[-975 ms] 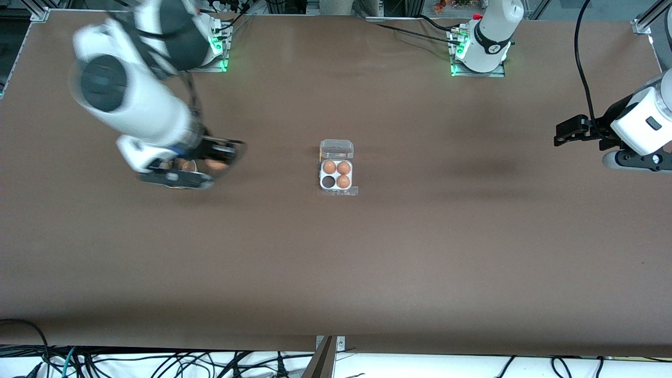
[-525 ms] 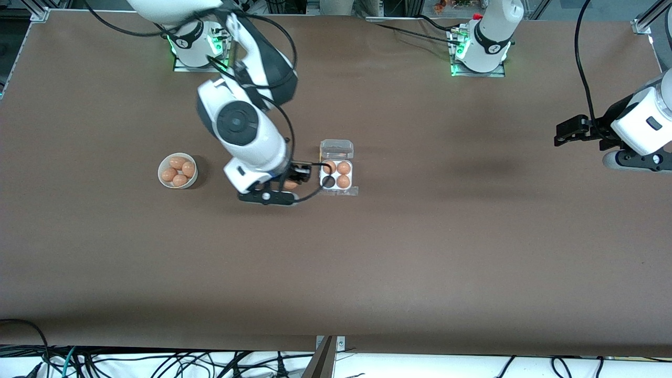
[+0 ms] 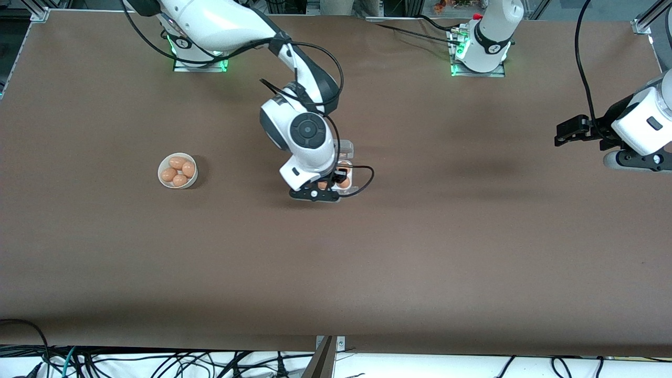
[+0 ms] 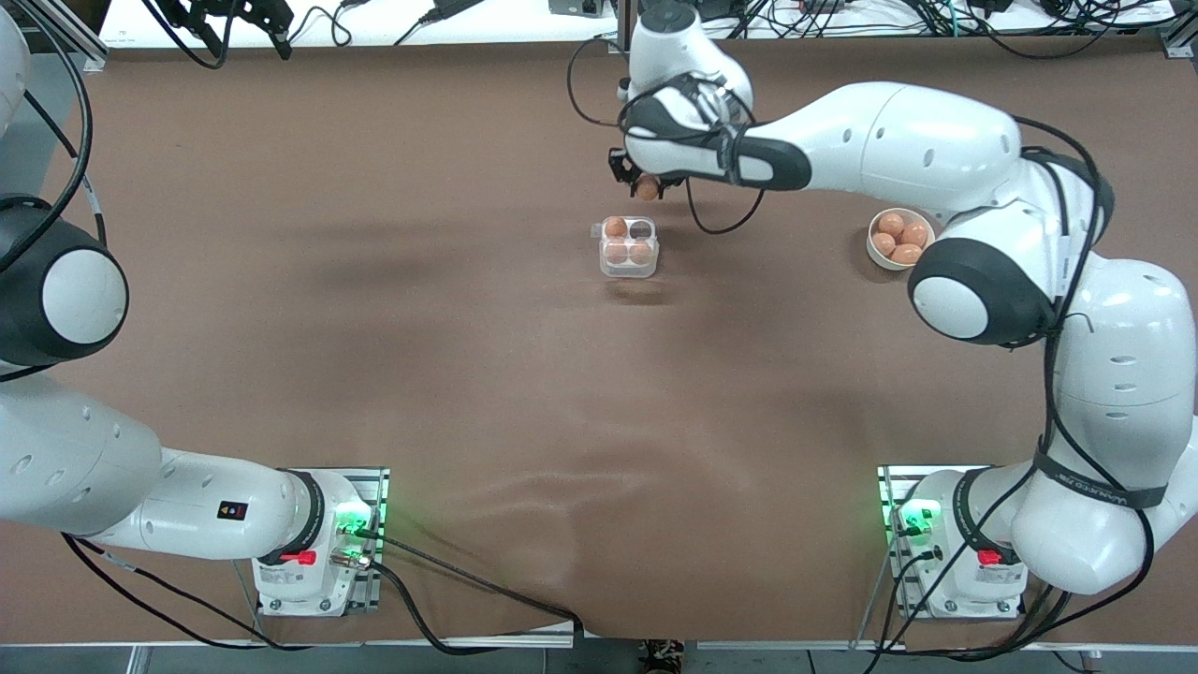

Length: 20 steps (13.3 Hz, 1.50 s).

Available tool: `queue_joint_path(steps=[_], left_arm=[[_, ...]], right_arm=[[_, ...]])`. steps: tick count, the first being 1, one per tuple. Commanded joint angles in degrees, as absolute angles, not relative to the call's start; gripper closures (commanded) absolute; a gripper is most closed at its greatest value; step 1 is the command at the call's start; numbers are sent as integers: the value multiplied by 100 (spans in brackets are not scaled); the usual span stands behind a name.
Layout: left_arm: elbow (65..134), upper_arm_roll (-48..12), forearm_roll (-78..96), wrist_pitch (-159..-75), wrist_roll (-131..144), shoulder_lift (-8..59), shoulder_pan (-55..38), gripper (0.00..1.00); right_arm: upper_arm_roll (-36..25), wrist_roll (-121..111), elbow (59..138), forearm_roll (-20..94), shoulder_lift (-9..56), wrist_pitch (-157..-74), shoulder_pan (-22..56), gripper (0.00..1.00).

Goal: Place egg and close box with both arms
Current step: 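Lower the egg into the empty slot and open the right gripper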

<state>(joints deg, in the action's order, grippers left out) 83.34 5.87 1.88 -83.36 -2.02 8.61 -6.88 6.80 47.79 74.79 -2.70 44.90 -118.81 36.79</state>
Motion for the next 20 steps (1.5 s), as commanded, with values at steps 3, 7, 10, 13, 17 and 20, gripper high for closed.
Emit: queue_joint_path(steps=[3,7,10,13,17,20], left_arm=[[8218,580,246,-8314,-316,896,-677,0],[8218,554,272,-8314,-255,905,-747,0],[8227,536,308,-8288,-246,958,-826,0],[8227,458,316,-8279,-246,958,-844,0],[8227,405,325,-8271,-220,958,-870,0],[8288,-173,343,-8262,208,967,-931,7]], right_arm=[[633,5212,7734,-598,4676,-12383,3832,100],[633,5387,7848,-606,4711,-12428,3885,94],[624,5396,7866,-598,4720,-12463,3885,0],[624,5449,7840,-589,4702,-12454,3876,0],[607,5327,7805,-571,4484,-12175,3797,0],[615,4977,7796,-501,3992,-11490,3446,0]])
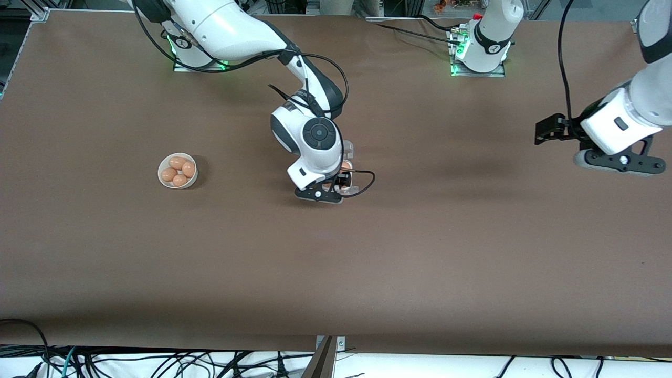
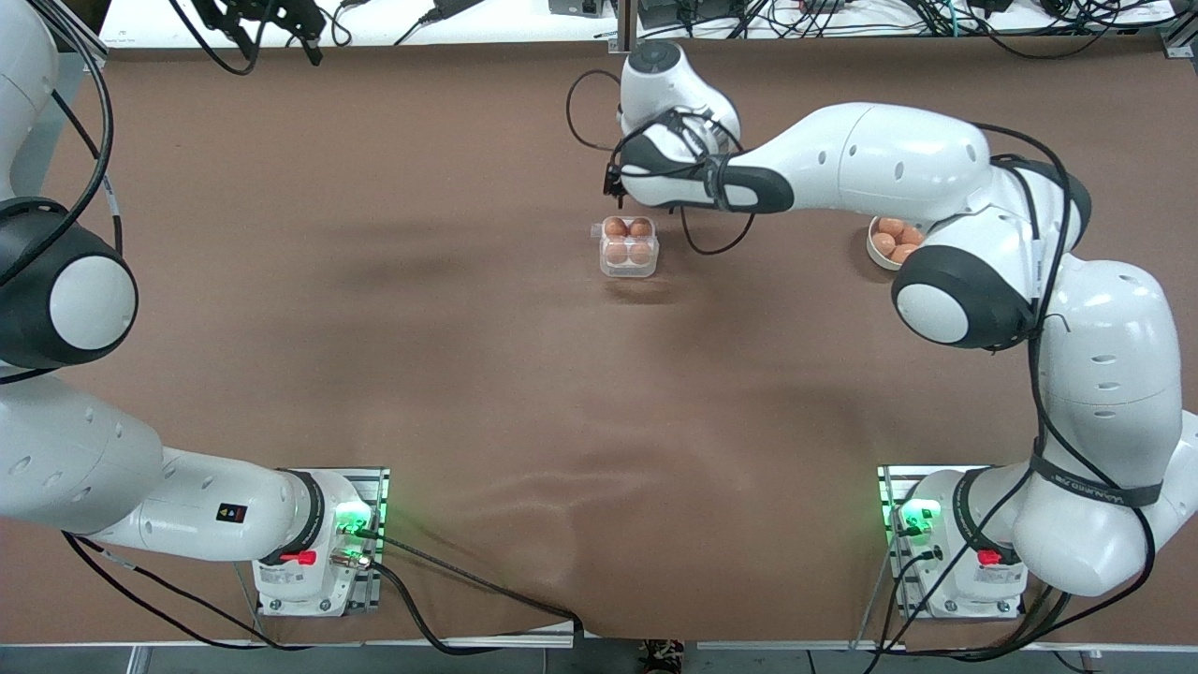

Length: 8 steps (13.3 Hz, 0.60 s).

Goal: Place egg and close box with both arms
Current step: 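Withdraw the right gripper while the left gripper reaches the box lid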

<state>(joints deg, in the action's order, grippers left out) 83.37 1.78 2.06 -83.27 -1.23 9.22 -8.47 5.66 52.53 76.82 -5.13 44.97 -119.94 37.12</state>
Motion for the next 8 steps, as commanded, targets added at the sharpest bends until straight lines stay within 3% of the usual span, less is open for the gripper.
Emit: queue_joint_path(steps=[1,5,8], left_arm=[[8340,-454,378,-8175,655,1002,-958,22],[8350,-1711,756,-7919,2536,1624,-1036,71],[8306,-2118,773,-7945,3022,2178,-1387,92]], right_arm=[[615,4714,7796,-457,3808,-11148,3306,0],[589,3553,7840,-141,3069,-10092,2586,0],[545,2771,7945,-45,2630,-9608,2015,0]])
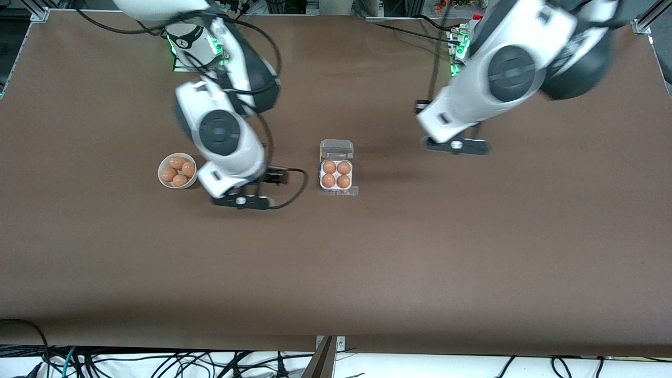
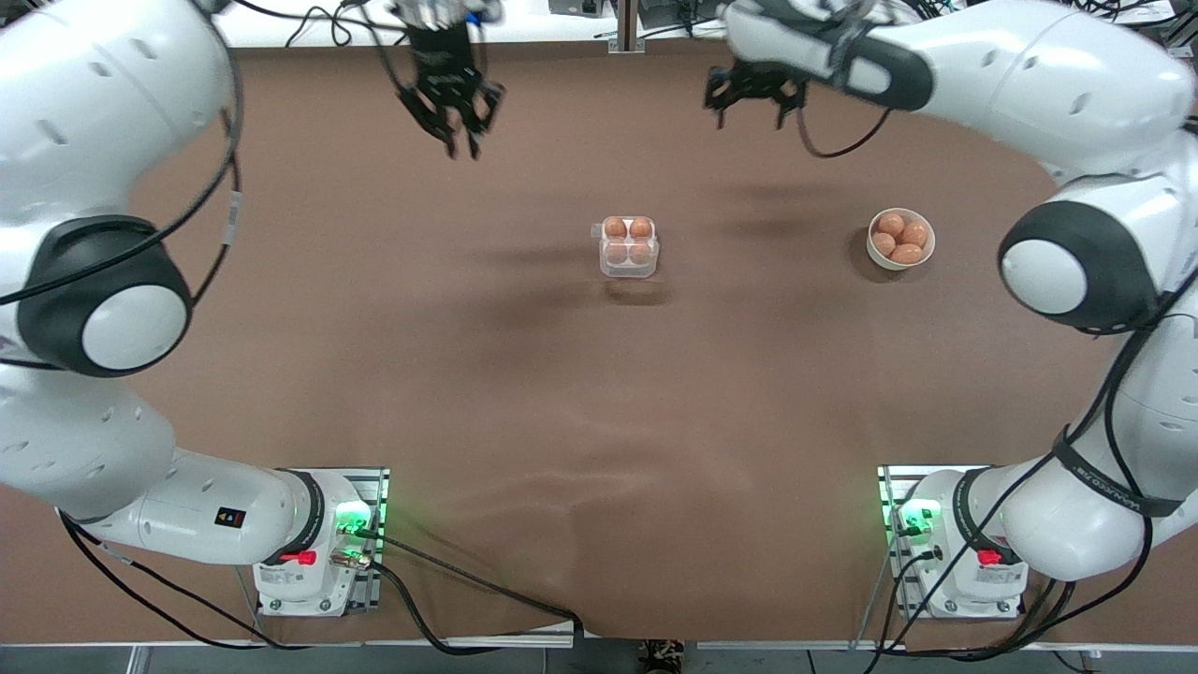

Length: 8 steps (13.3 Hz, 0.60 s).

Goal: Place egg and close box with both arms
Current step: 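Withdraw the right gripper while the left gripper reaches the box lid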

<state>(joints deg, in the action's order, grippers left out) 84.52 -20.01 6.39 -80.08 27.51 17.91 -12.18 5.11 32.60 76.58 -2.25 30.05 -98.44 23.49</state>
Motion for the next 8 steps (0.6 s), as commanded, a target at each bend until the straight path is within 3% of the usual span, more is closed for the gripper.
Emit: queue_joint_path(steps=[1,3,8], left_arm=[[8280,-2118,869,-7971,3163,2380,-1606,95],[8218,-2127,1203,-8085,3392,2784,-1731,100],[8183,-2118,1389,-9087,4586,3488,-2363,100]], right_arm=[[458,2560,7971,-18,2524,-9424,1873,0],[38,2269,8050,-18,2234,-9080,1837,0],[-1105,864,8077,395,1890,-8632,1837,0]])
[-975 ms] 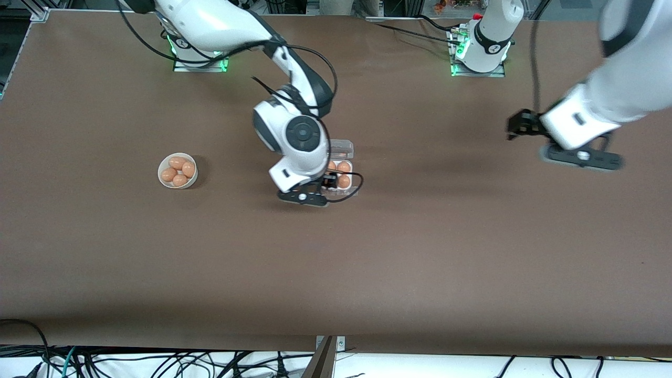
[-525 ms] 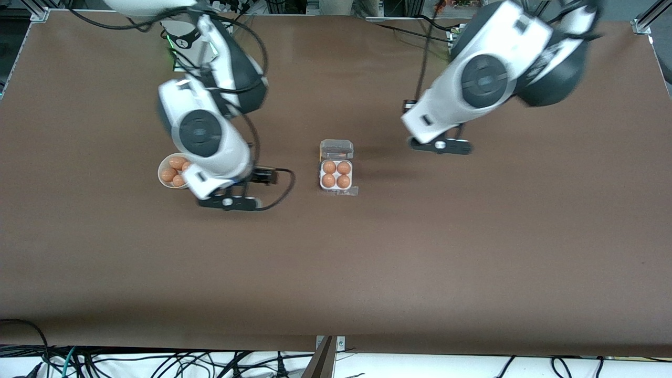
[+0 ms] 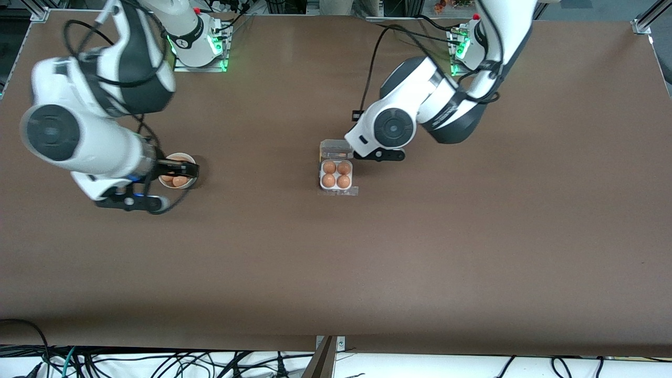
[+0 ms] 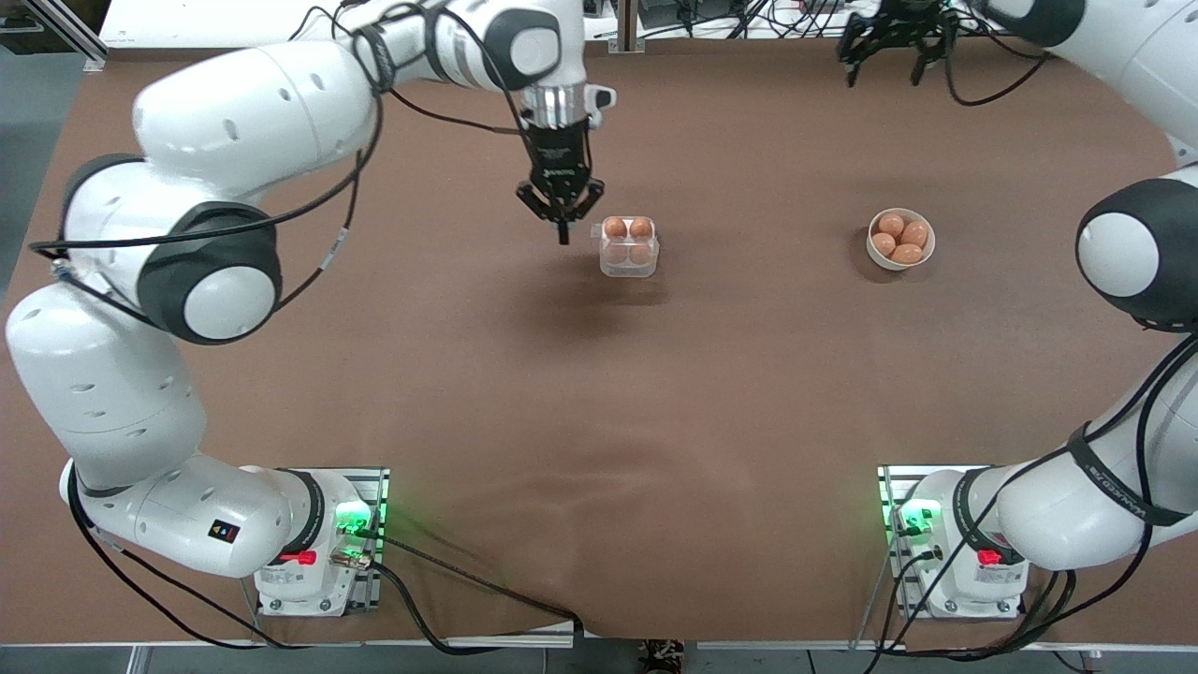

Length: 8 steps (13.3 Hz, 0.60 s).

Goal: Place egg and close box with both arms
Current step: 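Withdraw the right gripper while the left gripper reaches the box lid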

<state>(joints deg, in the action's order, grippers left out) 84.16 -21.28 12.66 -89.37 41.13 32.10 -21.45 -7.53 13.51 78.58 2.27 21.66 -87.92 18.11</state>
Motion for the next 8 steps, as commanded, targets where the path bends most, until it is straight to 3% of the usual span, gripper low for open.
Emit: queue_joint_path(steps=[1,6,8], left_arm=[[8183,-2118,1380,-9166,4797,3576,-2460,100],[8183,-2118,1362,-9624,5256,4068,-2759,99],[8191,-2092,1336,-9824,5291,4157,-2865,99]], right_arm=[[-1264,670,8077,404,1820,-8518,1837,0],[-1880,-60,8086,606,1652,-8200,1802,0],[-1619,-167,8077,606,1644,-8156,1408,0]])
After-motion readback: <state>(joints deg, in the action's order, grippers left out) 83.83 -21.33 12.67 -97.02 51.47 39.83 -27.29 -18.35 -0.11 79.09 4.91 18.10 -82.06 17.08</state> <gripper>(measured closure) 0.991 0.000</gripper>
